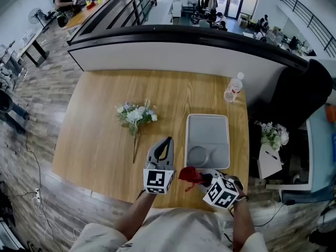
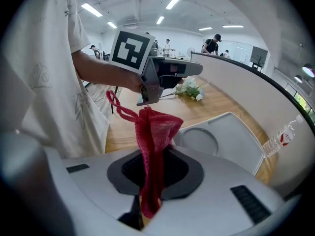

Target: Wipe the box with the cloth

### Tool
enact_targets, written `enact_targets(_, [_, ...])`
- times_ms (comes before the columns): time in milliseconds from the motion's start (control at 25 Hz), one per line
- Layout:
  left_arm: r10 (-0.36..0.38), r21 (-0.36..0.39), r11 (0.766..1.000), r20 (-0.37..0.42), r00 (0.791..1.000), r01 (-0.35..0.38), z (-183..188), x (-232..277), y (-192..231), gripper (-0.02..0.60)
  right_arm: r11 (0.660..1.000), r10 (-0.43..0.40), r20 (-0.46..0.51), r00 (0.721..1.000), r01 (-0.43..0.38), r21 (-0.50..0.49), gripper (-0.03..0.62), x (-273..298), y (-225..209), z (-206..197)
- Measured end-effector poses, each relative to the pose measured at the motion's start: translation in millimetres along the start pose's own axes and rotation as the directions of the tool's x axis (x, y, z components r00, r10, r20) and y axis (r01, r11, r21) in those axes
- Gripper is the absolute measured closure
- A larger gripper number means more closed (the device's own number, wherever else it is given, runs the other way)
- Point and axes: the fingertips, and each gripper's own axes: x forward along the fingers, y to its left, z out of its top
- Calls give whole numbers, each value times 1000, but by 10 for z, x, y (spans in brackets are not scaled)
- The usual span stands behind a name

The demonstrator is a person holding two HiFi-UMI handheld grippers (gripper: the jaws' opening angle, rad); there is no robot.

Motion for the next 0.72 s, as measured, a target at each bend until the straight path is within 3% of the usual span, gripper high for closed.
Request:
enact_targets(400, [-2, 12, 1000, 8, 1000, 2, 105, 36, -21, 568, 999, -36, 103, 994, 32, 44, 533, -258, -169, 84])
enact_targets(720, [-1, 17, 1000, 29, 1000, 0, 208, 46, -17, 568, 991, -122, 167, 978, 110, 76, 531, -447, -450, 139])
